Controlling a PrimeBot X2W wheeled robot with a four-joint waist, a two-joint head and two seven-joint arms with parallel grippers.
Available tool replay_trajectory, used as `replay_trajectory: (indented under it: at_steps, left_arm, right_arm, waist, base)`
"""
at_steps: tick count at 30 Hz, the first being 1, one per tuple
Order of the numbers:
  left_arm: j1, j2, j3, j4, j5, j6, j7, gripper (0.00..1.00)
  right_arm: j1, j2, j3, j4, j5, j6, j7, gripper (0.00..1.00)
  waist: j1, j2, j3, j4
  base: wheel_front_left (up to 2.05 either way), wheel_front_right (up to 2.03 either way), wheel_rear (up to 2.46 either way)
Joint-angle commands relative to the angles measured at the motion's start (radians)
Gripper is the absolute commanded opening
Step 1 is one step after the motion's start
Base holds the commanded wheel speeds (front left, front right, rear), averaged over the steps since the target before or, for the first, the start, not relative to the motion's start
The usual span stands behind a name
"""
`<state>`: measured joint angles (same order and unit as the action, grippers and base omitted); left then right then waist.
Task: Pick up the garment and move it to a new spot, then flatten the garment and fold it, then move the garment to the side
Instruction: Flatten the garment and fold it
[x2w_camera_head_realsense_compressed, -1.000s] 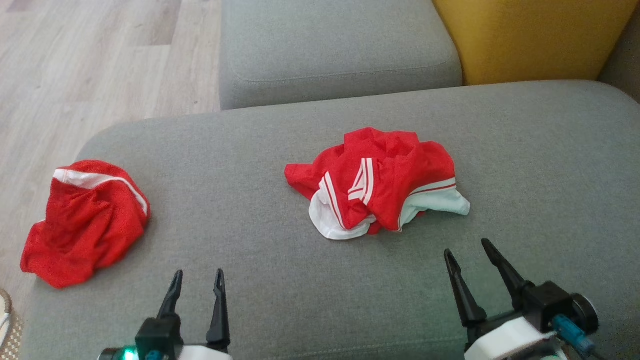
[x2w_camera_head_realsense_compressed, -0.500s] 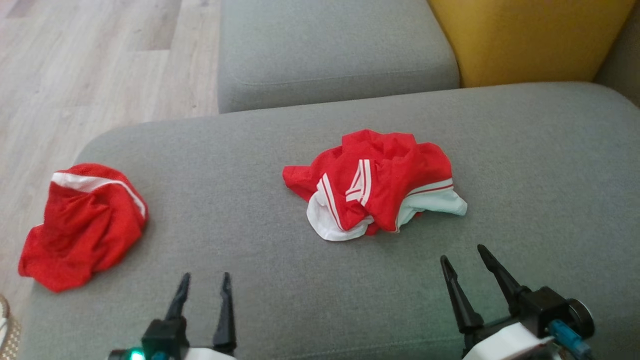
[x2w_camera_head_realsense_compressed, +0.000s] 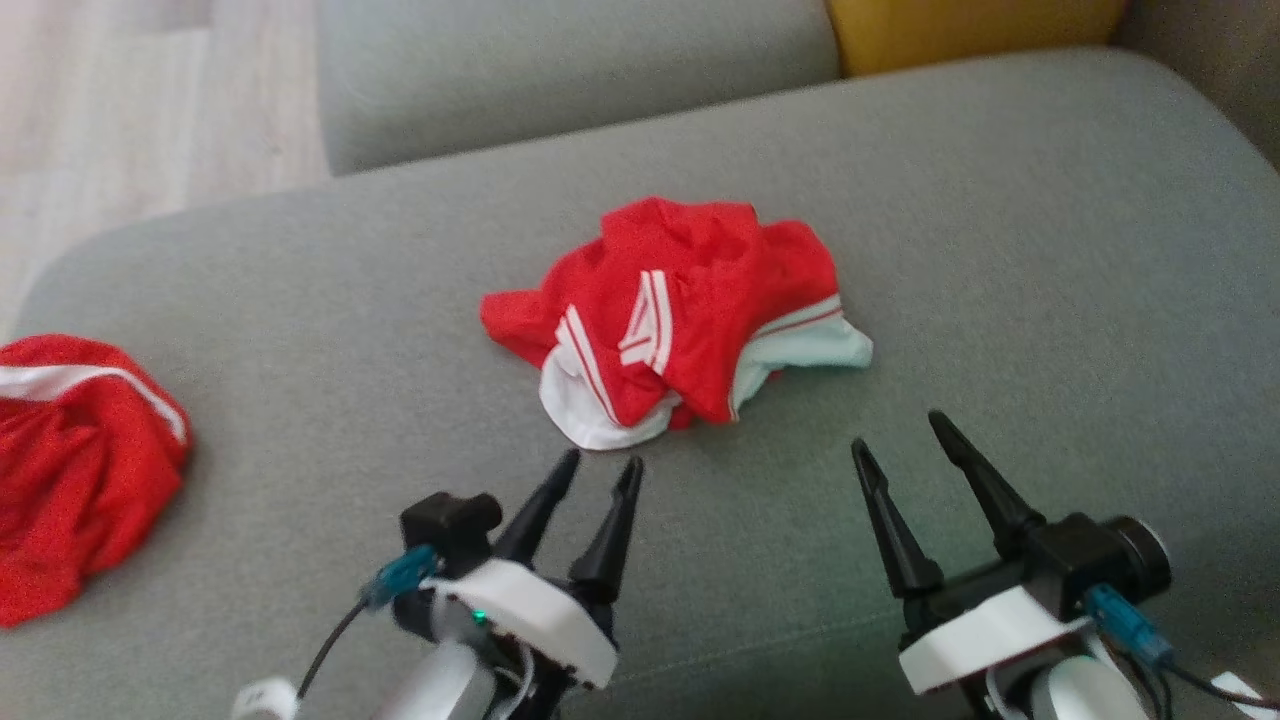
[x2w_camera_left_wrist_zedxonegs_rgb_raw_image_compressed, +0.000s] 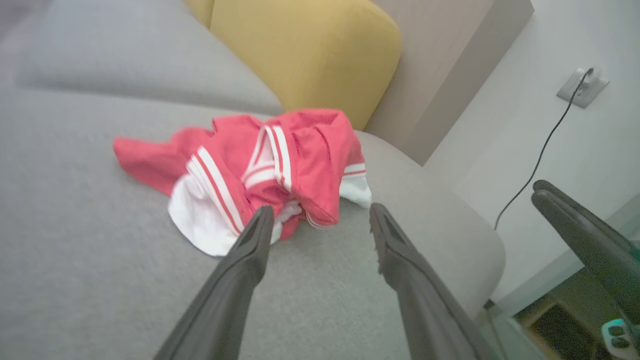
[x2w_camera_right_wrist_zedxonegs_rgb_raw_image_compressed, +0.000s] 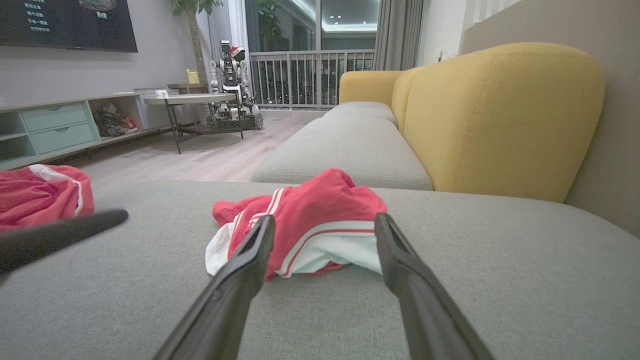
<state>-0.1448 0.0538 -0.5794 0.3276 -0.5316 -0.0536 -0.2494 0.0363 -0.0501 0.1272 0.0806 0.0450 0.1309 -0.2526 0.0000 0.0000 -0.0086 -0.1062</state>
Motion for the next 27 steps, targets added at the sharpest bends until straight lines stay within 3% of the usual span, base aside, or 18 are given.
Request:
replay_trajectory:
  at_steps: [1,4,12,15,22,25,26,27]
  left_arm:
    - [-0.078,-0.004,-0.011,0.019,-0.087,-0.011,-0.01,1.0]
    - [-0.176,-0.004,-0.084,0.087,-0.24,-0.008,0.005,1.0]
    - [-0.368,-0.004,-0.177,0.194,-0.377,0.02,-0.007,1.0]
    - [-0.409,-0.004,-0.184,0.235,-0.401,0.028,-0.011,1.0]
    - [-0.447,-0.004,-0.13,0.271,-0.347,0.114,-0.012,1.0]
    - [-0.433,-0.004,-0.116,0.257,-0.357,0.097,-0.012,1.0]
    - [-0.43,-0.004,-0.116,0.25,-0.364,0.086,-0.012,0.58]
    - [-0.428,-0.004,-0.112,0.242,-0.373,0.077,-0.012,0.09]
  right_arm:
    - [-0.051,0.0,0.03,-0.039,0.0,0.0,-0.009,1.0]
    - [-0.073,0.0,0.035,-0.05,0.015,0.0,-0.009,1.0]
    - [-0.12,0.0,0.037,-0.056,0.029,0.0,-0.009,1.0]
    - [-0.133,0.0,0.039,-0.056,0.033,0.0,-0.009,1.0]
    - [-0.145,0.0,0.034,-0.06,0.04,0.0,-0.009,1.0]
    - [-0.144,0.0,0.044,-0.054,0.043,0.0,-0.009,1.0]
    - [-0.143,0.0,0.046,-0.053,0.043,0.0,-0.009,1.0]
    - [-0.143,0.0,0.047,-0.052,0.044,0.0,-0.009,1.0]
  waist:
    - [0.0,0.0,0.051,-0.051]
    - [0.0,0.0,0.105,-0.077]
    - [0.0,0.0,0.189,-0.12]
    - [0.0,0.0,0.209,-0.133]
    - [0.0,0.0,0.233,-0.143]
    - [0.0,0.0,0.227,-0.147]
    - [0.0,0.0,0.225,-0.147]
    - [0.0,0.0,0.223,-0.147]
  base:
    - [0.0,0.0,0.0]
    - [0.0,0.0,0.0]
    - [0.0,0.0,0.0]
    - [0.0,0.0,0.0]
    - [0.0,0.0,0.0]
    - [0.0,0.0,0.0]
    - [0.0,0.0,0.0]
    - [0.0,0.0,0.0]
